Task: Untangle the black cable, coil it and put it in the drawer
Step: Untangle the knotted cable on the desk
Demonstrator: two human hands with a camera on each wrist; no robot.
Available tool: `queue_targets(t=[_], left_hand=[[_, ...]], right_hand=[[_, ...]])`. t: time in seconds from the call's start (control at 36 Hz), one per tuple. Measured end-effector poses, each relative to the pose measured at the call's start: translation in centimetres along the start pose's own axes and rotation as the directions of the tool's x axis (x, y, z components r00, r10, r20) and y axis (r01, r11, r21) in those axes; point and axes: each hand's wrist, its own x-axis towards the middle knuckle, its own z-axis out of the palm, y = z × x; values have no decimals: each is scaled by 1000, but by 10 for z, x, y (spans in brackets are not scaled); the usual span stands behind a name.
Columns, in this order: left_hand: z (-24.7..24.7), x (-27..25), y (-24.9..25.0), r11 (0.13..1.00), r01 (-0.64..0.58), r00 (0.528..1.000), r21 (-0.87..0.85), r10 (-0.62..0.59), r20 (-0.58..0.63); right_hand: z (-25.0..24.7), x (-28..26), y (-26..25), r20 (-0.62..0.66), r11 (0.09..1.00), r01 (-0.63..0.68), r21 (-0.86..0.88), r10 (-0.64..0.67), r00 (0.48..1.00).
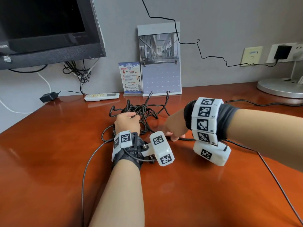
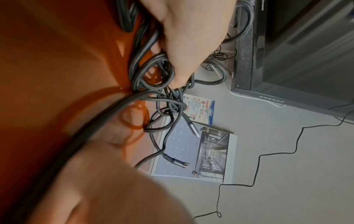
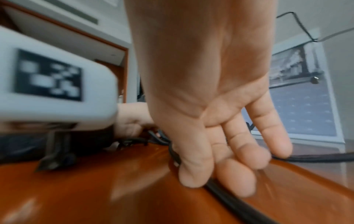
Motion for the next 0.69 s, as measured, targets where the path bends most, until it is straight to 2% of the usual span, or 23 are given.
queue_targets(t=[0.06,0.11,0.19,0.28,0.39,0.53,0.69], left_hand=[[0,1,0,1000,4,1000,0,-4,7],[0,0,0,1000,8,1000,-4,-8,16],[0,0,1,1000,13,1000,-7,-13,22],[-1,-1,2,1000,4,1000,-5,-4,27],[-3,-3,3,1000,1,999,2,-1,41],[-3,-5,5,1000,-15,999,-7,15,50],[-1,-3,1,999,-39,998,-14,39,41]], right_hand=[[2,-8,-10,39,985,35,-167,-29,999],[1,-21,-18,23,966,17,-257,-11,1000],[5,-26,-12,21,978,33,-204,-30,999],[9,-18,1,-42,999,-29,34,30,999],[5,-5,3,-158,960,-84,266,129,979],[-7,19,-12,-184,963,-93,253,142,973],[-9,25,-15,-176,993,-15,118,36,984]])
